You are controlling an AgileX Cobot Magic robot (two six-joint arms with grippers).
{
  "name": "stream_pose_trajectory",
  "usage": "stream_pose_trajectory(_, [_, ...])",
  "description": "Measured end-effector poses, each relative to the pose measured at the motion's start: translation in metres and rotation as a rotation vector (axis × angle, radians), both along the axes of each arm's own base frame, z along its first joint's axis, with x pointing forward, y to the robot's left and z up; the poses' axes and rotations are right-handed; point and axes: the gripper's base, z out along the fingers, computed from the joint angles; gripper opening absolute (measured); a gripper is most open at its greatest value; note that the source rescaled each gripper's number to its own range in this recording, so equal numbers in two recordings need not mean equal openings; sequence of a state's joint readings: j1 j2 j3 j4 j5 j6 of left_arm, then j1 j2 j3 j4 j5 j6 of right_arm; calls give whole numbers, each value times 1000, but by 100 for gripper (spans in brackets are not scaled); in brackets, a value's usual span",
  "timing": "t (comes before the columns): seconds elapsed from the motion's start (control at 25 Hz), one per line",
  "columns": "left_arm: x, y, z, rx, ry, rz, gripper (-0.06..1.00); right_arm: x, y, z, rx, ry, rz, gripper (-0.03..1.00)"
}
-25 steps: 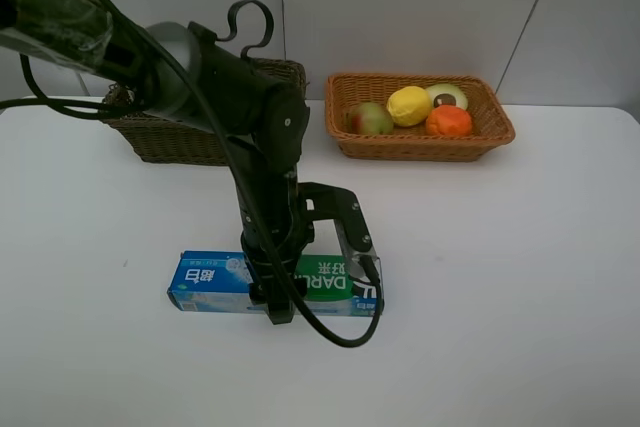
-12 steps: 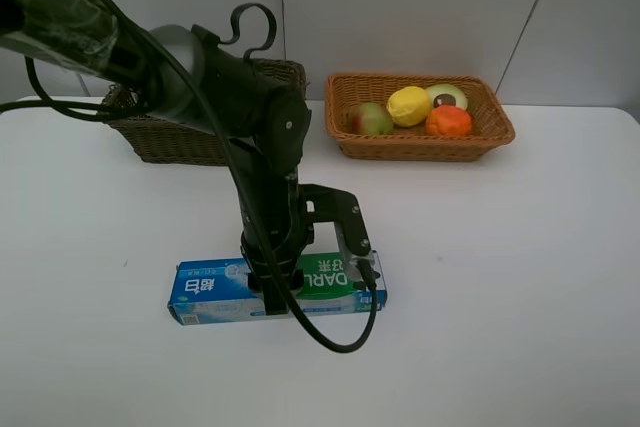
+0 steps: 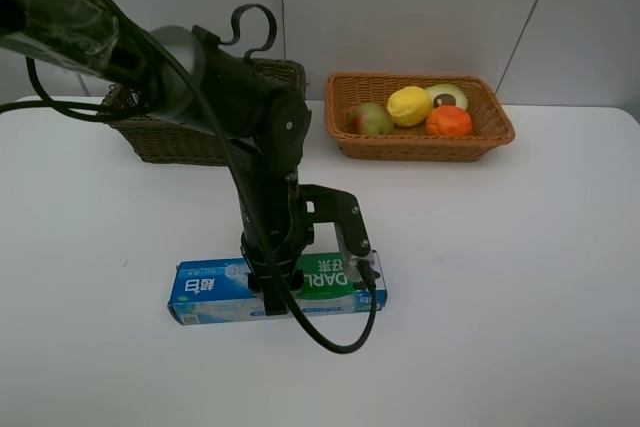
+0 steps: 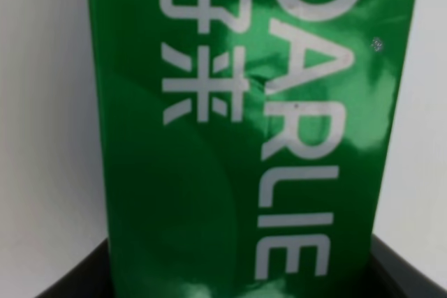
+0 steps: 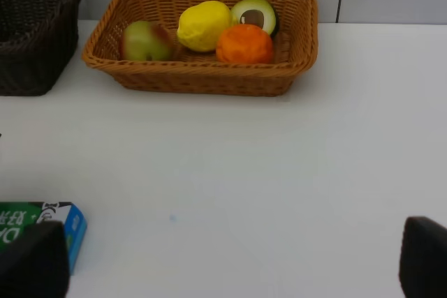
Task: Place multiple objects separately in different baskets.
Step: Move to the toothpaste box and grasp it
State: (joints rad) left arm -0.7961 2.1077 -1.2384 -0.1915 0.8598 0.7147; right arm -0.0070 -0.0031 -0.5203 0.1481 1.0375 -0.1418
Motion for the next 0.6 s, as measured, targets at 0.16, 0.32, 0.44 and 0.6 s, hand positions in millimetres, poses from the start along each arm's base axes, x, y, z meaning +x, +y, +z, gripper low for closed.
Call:
stream_pose_trajectory(0.16, [0, 0, 0, 3, 3, -1, 72, 0, 0, 0, 0, 0, 0, 100])
stream_pose_trajectory(0.32, [2, -2, 1, 12, 18, -5, 72, 0, 0, 0, 0, 0, 0, 100])
stream_pose_trajectory(0.44, [5, -6, 5, 29, 44, 4, 72, 0, 0, 0, 0, 0, 0, 100])
stream_pose_trajectory(0.6, [9, -12, 19, 54, 77, 28, 72, 0, 0, 0, 0, 0, 0, 100])
